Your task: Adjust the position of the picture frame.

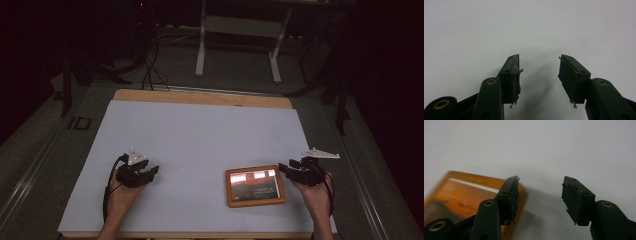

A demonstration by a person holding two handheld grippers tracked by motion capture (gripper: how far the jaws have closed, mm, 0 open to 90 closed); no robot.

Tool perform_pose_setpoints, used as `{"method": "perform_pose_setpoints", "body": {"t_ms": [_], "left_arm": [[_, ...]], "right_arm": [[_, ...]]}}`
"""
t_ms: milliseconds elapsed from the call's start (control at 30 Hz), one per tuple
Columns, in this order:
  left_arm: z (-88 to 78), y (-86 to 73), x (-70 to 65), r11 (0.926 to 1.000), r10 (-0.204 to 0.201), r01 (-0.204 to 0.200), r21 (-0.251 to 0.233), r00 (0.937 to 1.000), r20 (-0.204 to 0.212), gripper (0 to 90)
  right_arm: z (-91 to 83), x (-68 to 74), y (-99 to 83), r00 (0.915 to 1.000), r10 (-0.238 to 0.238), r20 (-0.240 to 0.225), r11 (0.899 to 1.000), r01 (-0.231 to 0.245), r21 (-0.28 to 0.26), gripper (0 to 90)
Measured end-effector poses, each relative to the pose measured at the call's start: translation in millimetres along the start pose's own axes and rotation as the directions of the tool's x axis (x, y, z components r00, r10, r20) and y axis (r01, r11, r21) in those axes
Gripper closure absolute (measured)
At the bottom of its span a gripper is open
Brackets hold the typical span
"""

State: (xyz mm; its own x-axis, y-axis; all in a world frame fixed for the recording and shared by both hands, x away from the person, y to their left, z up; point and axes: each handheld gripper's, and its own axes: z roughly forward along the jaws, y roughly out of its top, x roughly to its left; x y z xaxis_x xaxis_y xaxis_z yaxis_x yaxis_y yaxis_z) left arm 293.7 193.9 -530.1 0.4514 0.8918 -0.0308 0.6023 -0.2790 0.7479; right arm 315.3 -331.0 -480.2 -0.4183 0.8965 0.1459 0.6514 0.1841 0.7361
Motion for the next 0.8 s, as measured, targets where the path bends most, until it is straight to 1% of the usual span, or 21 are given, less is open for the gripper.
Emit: {"method": "perform_pose_setpoints", "body": {"t_ms": [33, 67, 100, 233, 267, 333, 367, 433, 467, 500, 533, 567, 600, 633, 667, 733, 767, 800], "left_arm": [[0.0, 2.7, -3.2, 0.9999, 0.014, -0.014, -0.007, 0.9998, 0.010, 51.3], [0.0, 2.7, -3.2, 0.9999, 0.014, -0.014, -0.007, 0.9998, 0.010, 51.3], [0.1, 4.0, -5.1, 0.9998, 0.021, -0.021, -0.008, 0.9996, 0.017, 51.3], [0.9, 8.1, -13.3, 0.9984, 0.055, -0.055, -0.013, 0.9977, 0.040, 51.3], [1.2, 9.2, -15.0, 0.9979, 0.065, -0.065, -0.010, 0.9966, 0.049, 51.1], [1.8, 11.4, -19.0, 0.9971, 0.076, -0.076, -0.010, 0.9949, 0.065, 51.1], [2.5, 12.6, -21.1, 0.9969, 0.079, -0.078, -0.014, 0.9942, 0.074, 51.1], [3.0, 15.6, -25.2, 0.9955, 0.095, -0.093, -0.019, 0.9917, 0.087, 51.1], [3.2, 17.3, -27.0, 0.9945, 0.104, -0.103, -0.020, 0.9897, 0.098, 51.1], [3.7, 19.2, -29.2, 0.9937, 0.112, -0.110, -0.024, 0.9881, 0.106, 51.1], [4.0, 21.1, -31.2, 0.9926, 0.121, -0.119, -0.025, 0.9863, 0.112, 51.1], [4.5, 23.2, -33.1, 0.9916, 0.129, -0.127, -0.025, 0.9839, 0.124, 50.7], [5.3, 25.3, -35.0, 0.9910, 0.134, -0.131, -0.029, 0.9815, 0.137, 50.7], [6.7, 29.7, -39.4, 0.9887, 0.150, -0.147, -0.031, 0.9770, 0.151, 50.5], [6.7, 29.7, -39.4, 0.9887, 0.150, -0.147, -0.031, 0.9770, 0.151, 50.4], [8.6, 34.0, -44.3, 0.9864, 0.164, -0.160, -0.036, 0.9720, 0.168, 50.2], [9.5, 36.3, -46.7, 0.9852, 0.171, -0.167, -0.039, 0.9692, 0.177, 50.0], [10.6, 38.6, -48.9, 0.9837, 0.180, -0.175, -0.043, 0.9657, 0.187, 50.0]], "right_arm": [[-1.1, 0.7, -0.3, 0.9998, 0.004, -0.018, 1.000, -0.004, 0.000, 46.4], [-1.1, 0.7, -0.3, 0.9998, 0.004, -0.018, 1.000, -0.004, 0.000, 46.4], [-2.0, 3.8, -1.1, 0.9995, -0.003, -0.030, 1.000, 0.003, 0.010, 46.0], [-1.7, 8.5, -1.3, 0.9988, -0.019, -0.046, 1.000, 0.020, 0.024, 45.5], [-1.3, 11.1, -0.4, 0.9983, -0.025, -0.052, 0.999, 0.027, 0.029, 45.2], [-0.7, 12.1, 0.0, 0.9980, -0.025, -0.058, 0.999, 0.027, 0.029, 45.0], [0.4, 13.4, 0.5, 0.9973, -0.020, -0.071, 0.999, 0.023, 0.036, 44.2], [1.8, 14.6, 0.4, 0.9966, -0.016, -0.080, 0.999, 0.019, 0.040, 43.6], [1.8, 14.6, 0.4, 0.9966, -0.016, -0.080, 0.999, 0.019, 0.040, 43.6], [3.1, 15.1, 0.0, 0.9955, -0.009, -0.094, 0.999, 0.013, 0.047, 42.2], [3.1, 15.1, 0.0, 0.9955, -0.009, -0.094, 0.999, 0.013, 0.047, 42.2], [4.6, 15.0, -0.9, 0.9942, -0.002, -0.107, 0.998, 0.008, 0.059, 40.6], [4.6, 15.0, -0.9, 0.9942, -0.002, -0.107, 0.998, 0.008, 0.059, 40.6], [6.4, 15.0, -2.0, 0.9926, 0.008, -0.121, 0.997, 0.001, 0.076, 39.3], [6.4, 15.0, -2.0, 0.9926, 0.008, -0.121, 0.997, 0.001, 0.076, 39.3], [8.6, 14.4, -3.4, 0.9908, 0.019, -0.134, 0.996, -0.008, 0.087, 38.2], [10.6, 13.3, -4.6, 0.9889, 0.036, -0.144, 0.994, -0.021, 0.104, 37.7], [10.6, 13.3, -4.6, 0.9889, 0.036, -0.144, 0.994, -0.021, 0.104, 37.7]]}}
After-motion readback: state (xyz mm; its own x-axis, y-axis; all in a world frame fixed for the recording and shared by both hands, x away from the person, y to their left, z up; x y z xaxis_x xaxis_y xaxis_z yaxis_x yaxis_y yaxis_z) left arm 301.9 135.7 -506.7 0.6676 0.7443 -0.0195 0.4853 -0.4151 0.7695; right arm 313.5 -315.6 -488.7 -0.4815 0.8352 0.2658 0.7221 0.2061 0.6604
